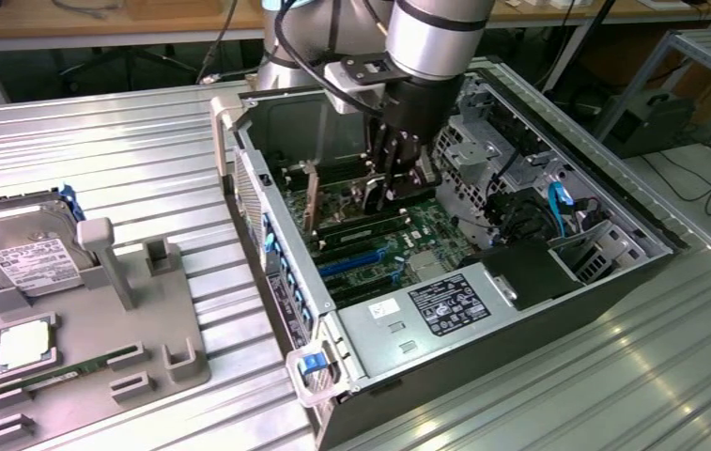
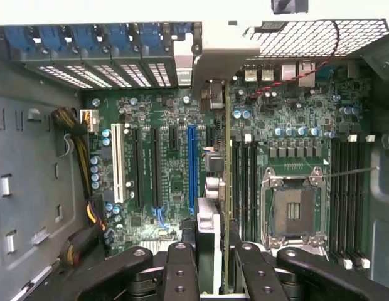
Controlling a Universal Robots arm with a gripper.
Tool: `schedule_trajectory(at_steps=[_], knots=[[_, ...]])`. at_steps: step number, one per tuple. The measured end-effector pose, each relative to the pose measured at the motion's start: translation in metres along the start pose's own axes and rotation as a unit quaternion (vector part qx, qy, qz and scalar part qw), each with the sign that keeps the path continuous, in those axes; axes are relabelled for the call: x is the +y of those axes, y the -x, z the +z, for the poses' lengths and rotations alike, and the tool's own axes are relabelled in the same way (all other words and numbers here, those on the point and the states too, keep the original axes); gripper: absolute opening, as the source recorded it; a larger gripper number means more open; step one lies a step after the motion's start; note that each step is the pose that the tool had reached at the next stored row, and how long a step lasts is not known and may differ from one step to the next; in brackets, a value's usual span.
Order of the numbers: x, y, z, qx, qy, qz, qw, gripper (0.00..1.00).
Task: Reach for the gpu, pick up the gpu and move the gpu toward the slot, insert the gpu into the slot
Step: 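Insert the gpu into the slot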
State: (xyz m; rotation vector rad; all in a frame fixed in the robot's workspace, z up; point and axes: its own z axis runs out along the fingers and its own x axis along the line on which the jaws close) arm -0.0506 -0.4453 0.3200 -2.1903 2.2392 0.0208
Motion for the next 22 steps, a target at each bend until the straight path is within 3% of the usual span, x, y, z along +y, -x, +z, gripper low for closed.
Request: schedule_trajectory(at_steps=[9, 22], knots=[[0.0023, -0.002, 0.0149, 0.0, 0.0, 0.0, 1.0, 0.28], [0.0065, -0.008, 0.0257, 0.0, 0.0, 0.0, 1.0, 0.28]])
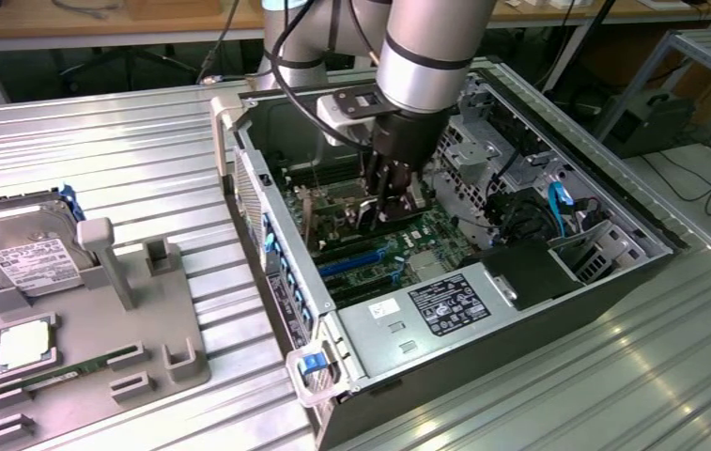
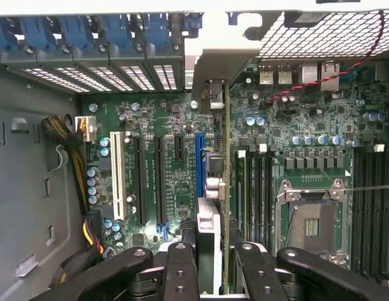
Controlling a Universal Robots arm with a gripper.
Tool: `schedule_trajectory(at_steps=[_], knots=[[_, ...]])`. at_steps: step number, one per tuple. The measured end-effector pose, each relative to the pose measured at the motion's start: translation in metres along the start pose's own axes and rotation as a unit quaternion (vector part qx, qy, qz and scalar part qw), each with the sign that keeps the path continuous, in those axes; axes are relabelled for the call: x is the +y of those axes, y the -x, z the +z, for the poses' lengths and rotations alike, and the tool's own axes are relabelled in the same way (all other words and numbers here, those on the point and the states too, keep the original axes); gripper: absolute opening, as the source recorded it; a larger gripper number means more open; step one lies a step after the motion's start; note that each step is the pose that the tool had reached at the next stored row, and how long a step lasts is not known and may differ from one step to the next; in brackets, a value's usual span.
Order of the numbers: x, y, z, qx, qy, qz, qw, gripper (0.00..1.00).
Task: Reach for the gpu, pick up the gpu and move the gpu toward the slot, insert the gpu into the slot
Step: 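Insert the gpu into the slot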
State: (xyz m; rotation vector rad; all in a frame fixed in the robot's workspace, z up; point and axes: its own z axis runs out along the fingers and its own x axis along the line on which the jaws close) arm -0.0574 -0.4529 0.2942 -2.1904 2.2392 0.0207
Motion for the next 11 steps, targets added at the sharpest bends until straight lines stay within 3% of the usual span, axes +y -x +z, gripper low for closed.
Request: schedule_trajectory(at_steps=[11], knots=[[0.0028, -0.0038, 0.0103, 0.0, 0.0, 0.0, 1.0, 0.28]])
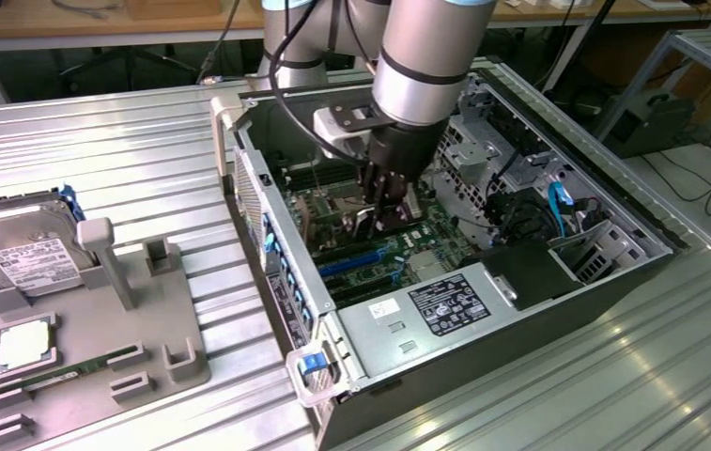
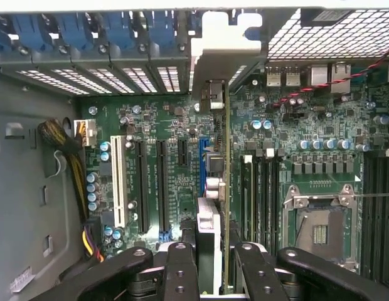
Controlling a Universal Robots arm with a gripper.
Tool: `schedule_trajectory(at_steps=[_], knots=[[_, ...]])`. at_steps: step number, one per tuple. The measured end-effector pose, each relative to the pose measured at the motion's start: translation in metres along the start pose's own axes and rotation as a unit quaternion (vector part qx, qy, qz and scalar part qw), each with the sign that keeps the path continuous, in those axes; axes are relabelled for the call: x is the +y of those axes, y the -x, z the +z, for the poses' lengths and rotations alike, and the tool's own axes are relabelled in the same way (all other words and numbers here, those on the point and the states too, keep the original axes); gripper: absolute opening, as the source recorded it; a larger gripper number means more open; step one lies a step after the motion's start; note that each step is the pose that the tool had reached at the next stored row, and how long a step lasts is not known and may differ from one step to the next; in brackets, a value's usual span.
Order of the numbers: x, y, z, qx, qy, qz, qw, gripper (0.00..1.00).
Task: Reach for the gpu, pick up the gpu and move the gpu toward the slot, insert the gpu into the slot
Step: 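Insert the gpu into the slot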
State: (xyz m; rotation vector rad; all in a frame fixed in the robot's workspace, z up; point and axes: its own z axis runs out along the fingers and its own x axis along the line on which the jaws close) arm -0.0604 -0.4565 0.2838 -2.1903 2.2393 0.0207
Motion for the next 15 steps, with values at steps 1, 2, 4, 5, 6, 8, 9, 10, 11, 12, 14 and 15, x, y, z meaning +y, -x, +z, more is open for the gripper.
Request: schedule_trajectory(at_steps=[1, 2, 4, 5, 6, 8, 9, 10, 11, 12, 14, 15], knots=[[0.0, 0.0, 0.001, 0.0, 0.0, 0.0, 1.0, 0.28], [0.0001, -0.001, 0.0019, 0.0001, 0.0, 0.0, 1.0, 0.28], [0.0, -0.003, 0.004, 0.0, 0.0, 0.0, 1.0, 0.28], [0.0001, -0.003, 0.0051, -0.0001, 0.0, 0.0, 1.0, 0.28], [0.0004, -0.003, 0.0062, -0.0001, 0.0, 0.0, 1.0, 0.28], [0.0014, -0.004, 0.0083, 0.0, 0.0, 0.0, 1.0, 0.28], [0.0018, -0.004, 0.0096, 0.0, 0.0, 0.0, 1.0, 0.28], [0.0018, -0.004, 0.0106, 0.0, 0.0, 0.0, 1.0, 0.28], [0.0019, -0.004, 0.0117, 0.0, 0.0, 0.0, 1.0, 0.28], [0.0021, -0.004, 0.0131, 0.0, 0.0, 0.0, 1.0, 0.28], [0.003, -0.004, 0.0154, 0.0, 0.0, 0.0, 1.0, 0.28], [0.0037, -0.004, 0.0163, 0.0, 0.0, 0.0, 1.0, 0.28]])
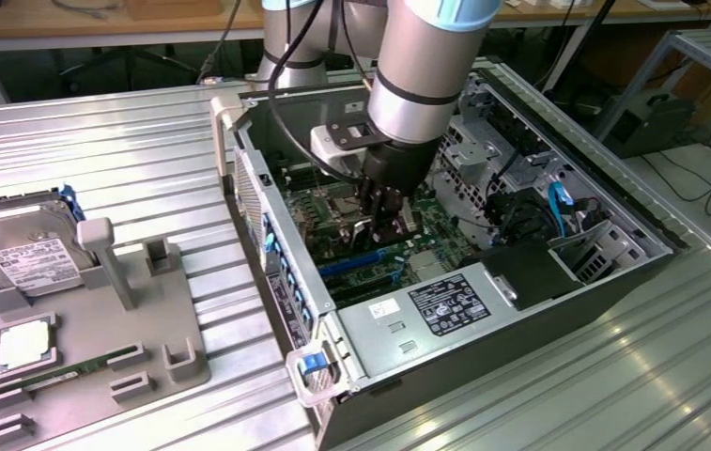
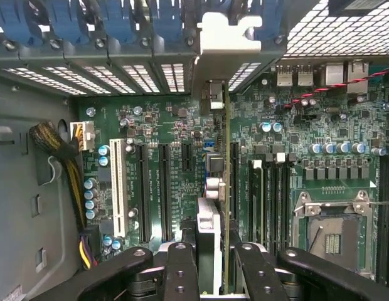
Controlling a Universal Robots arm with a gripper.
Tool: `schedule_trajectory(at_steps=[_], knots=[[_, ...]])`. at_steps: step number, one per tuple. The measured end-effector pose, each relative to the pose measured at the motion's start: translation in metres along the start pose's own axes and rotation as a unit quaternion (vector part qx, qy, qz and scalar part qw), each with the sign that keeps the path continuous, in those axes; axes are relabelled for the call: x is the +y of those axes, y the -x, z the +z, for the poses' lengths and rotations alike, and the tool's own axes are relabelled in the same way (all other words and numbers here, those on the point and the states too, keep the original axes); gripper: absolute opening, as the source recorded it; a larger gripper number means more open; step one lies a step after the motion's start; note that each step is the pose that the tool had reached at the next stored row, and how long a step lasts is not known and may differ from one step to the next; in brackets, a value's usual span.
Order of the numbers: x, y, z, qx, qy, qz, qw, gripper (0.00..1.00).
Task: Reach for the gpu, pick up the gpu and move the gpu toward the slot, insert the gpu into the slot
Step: 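Insert the gpu into the slot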
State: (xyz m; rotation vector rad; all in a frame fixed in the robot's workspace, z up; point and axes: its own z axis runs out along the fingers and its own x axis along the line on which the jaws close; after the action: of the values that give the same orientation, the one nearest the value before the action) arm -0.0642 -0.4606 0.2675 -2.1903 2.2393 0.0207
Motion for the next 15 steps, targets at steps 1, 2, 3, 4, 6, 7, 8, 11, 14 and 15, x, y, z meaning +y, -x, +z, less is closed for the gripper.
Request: schedule_trajectory(at_steps=[1, 2, 3, 4, 6, 7, 8, 11, 14, 15], knots=[[0.0007, 0.0, 0.0009, 0.0, 0.0, 0.0, 1.0, 0.28], [0.0013, 0.0, 0.0021, 0.0, 0.0, 0.0, 1.0, 0.28], [0.0017, 0.0, 0.0032, 0.0, 0.0, 0.0, 1.0, 0.28], [0.0019, 0.0, 0.0045, 0.0, 0.0, 0.0, 1.0, 0.28], [0.0028, -0.001, 0.0078, 0.0, 0.0, 0.0, 1.0, 0.28], [0.0039, -0.001, 0.0089, -0.0001, 0.0, 0.0, 1.0, 0.28], [0.0047, -0.001, 0.0095, -0.0001, 0.0, 0.0, 1.0, 0.28], [0.0071, -0.001, 0.0111, -0.0002, 0.0, 0.0, 1.0, 0.28], [0.0076, -0.001, 0.0115, -0.0004, 0.0001, 0.0, 1.0, 0.28], [0.0077, -0.001, 0.0115, -0.0004, 0.0001, 0.0, 1.0, 0.28]])
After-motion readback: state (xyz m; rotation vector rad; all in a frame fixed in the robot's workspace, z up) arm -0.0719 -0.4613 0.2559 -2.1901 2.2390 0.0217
